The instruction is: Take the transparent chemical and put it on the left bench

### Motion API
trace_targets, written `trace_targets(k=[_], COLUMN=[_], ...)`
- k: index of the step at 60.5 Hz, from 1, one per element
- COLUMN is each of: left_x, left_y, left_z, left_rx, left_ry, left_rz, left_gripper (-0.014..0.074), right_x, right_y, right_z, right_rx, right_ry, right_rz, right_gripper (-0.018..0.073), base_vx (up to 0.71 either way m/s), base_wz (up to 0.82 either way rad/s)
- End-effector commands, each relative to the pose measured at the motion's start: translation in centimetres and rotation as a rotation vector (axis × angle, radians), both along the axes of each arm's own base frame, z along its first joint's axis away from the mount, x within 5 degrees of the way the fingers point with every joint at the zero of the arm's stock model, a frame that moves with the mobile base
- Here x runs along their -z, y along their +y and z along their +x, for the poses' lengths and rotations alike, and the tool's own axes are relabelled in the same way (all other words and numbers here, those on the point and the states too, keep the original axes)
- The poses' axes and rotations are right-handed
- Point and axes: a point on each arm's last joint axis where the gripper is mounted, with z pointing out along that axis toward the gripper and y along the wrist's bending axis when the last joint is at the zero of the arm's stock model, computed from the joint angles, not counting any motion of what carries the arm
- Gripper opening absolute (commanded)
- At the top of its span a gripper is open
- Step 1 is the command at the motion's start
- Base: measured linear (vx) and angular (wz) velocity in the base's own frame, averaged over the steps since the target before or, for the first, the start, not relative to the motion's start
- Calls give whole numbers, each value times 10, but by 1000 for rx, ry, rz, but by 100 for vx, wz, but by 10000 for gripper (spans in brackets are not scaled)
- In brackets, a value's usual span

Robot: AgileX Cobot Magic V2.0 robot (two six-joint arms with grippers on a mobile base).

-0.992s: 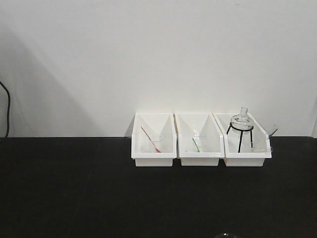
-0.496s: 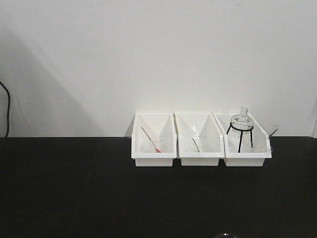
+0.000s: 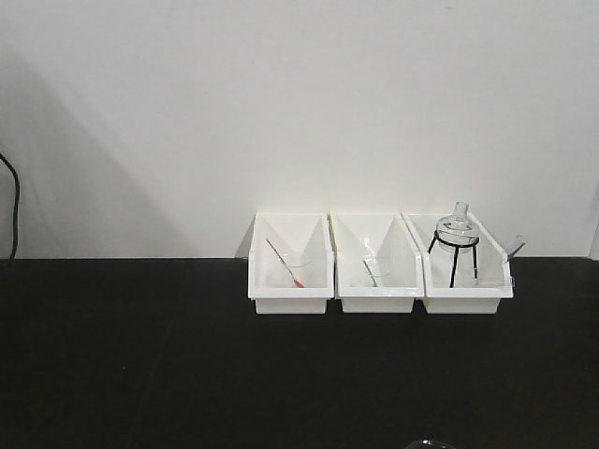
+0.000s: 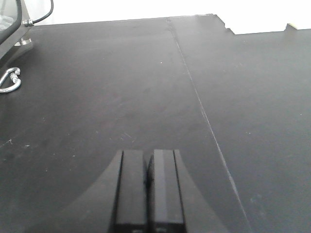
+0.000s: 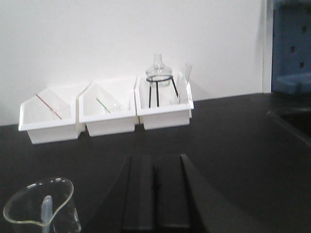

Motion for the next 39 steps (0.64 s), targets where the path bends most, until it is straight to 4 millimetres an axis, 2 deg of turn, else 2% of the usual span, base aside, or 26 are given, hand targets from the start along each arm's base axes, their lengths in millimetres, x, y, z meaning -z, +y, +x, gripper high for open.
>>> trace_targets(k=[1,39], left_x=[-3,-3], left_y=[0,0], left_z=[-1,-1], left_rx=[1,1], left_ry=[-81,-81], left_rz=[-14,-14], left_gripper=[-3,-3], right_x=[-5,-4], right_y=[0,0], right_z=[-2,-2], right_rx=[1,2], right_ry=[-81,-80], right_rz=[-5,-5], right_gripper=[-7,-7], base_vx=[0,0], base_wz=[0,0])
